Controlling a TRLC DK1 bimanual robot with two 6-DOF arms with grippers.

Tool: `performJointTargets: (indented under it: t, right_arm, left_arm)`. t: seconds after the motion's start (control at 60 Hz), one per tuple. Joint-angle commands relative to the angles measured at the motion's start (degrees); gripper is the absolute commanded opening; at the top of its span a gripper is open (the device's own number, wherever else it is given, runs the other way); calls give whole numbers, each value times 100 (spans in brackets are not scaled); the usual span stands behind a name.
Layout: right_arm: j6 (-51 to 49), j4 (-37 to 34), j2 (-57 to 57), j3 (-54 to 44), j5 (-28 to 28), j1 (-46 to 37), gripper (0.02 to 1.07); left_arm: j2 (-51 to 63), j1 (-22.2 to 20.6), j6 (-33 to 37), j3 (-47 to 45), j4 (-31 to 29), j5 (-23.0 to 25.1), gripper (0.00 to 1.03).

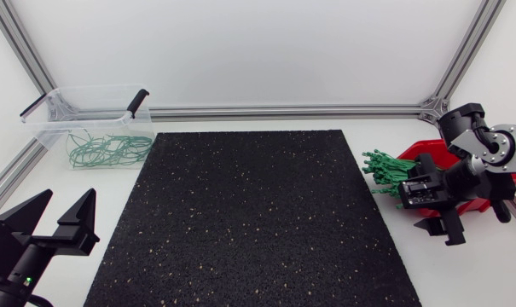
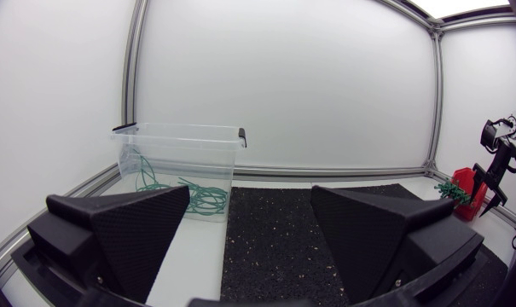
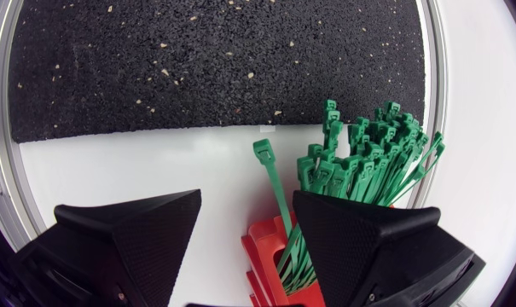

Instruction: Take a green cable tie from the red box, thread the tail through the head to close it, then place it in the transparent bin on the left.

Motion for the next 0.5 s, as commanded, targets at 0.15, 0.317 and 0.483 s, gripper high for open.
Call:
performJointTargets:
  t: [0.15, 0.317, 0.483]
  right_arm:
    - [1, 187, 144, -129, 100, -33, 73]
    - [-61, 301, 153, -208, 100, -50, 54]
    - [-96, 547, 197, -331, 135, -59, 46]
  left_arm:
    - [-4, -14, 1, -206, -166, 18, 99]
    - [-4, -31, 1, -206, -166, 18, 99]
    - [-4, -40, 1, -206, -166, 18, 99]
